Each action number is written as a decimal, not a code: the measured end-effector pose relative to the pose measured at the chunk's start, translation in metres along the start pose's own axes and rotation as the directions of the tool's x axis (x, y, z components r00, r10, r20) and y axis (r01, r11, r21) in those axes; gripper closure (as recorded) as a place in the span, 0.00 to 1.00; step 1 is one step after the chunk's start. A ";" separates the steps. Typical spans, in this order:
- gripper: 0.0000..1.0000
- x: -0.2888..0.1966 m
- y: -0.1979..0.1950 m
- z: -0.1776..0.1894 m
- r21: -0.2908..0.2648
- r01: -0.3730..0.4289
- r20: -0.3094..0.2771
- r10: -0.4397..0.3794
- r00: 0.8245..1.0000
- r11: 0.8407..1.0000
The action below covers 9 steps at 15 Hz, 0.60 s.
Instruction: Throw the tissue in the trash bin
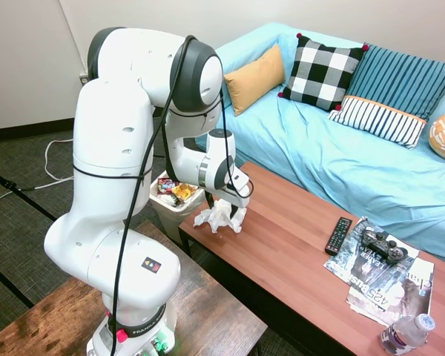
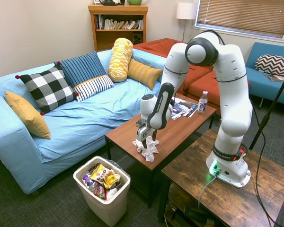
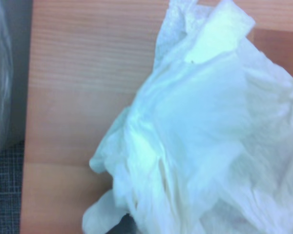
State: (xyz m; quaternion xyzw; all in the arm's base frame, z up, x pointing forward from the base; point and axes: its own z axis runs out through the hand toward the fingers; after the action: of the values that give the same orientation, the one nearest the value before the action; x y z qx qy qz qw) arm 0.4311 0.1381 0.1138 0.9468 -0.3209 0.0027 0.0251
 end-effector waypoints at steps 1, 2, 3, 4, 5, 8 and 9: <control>0.00 0.000 -0.007 0.009 -0.007 0.006 -0.012 -0.006 1.000 1.000; 0.00 -0.001 -0.013 0.018 -0.016 0.012 -0.021 -0.012 1.000 1.000; 1.00 -0.001 -0.016 0.025 -0.025 0.014 -0.026 -0.015 1.000 1.000; 1.00 -0.001 -0.018 0.028 -0.027 0.011 -0.028 -0.011 1.000 1.000; 1.00 -0.001 -0.019 0.028 -0.026 0.004 -0.028 -0.005 1.000 1.000; 1.00 -0.001 -0.018 0.028 -0.024 -0.019 -0.022 0.019 1.000 1.000; 1.00 0.000 -0.018 0.029 -0.025 -0.027 -0.019 0.027 0.999 0.999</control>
State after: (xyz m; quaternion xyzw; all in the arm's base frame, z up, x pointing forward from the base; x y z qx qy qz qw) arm 0.4414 0.1510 0.0845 0.9419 -0.3335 0.0078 0.0398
